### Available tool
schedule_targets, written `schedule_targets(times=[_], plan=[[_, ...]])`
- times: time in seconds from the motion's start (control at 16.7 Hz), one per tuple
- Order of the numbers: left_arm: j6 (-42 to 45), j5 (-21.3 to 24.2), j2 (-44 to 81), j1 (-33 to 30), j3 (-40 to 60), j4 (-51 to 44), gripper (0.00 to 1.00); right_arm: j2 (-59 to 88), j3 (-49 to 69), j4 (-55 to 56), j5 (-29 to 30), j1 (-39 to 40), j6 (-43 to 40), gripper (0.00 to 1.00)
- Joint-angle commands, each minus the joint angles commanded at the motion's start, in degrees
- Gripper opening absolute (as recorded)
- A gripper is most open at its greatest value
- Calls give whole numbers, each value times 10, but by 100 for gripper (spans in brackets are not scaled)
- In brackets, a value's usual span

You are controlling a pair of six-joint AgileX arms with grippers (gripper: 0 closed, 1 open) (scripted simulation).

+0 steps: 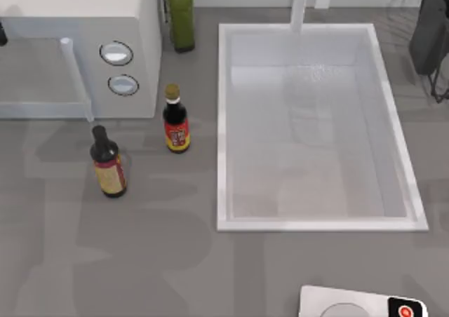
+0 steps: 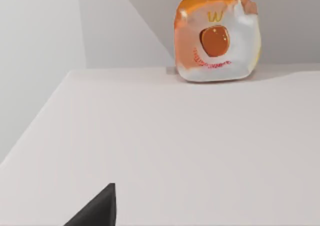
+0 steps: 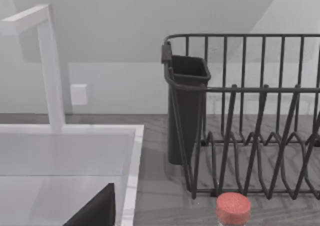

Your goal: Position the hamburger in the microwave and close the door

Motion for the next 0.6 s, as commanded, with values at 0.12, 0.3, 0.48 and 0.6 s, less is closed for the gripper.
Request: schedule_targets(times=[0.12, 0.3, 0.48, 0.6], plan=[[0, -1, 3, -3, 2, -1, 100, 0, 0, 0, 0, 0, 0, 100], [0, -1, -6, -3, 14, -22, 100, 0, 0, 0, 0, 0, 0, 100], [0, -2, -33, -4, 48, -83, 100, 0, 0, 0, 0, 0, 0, 100], [0, -2, -54, -4, 76, -133, 100, 0, 0, 0, 0, 0, 0, 100]])
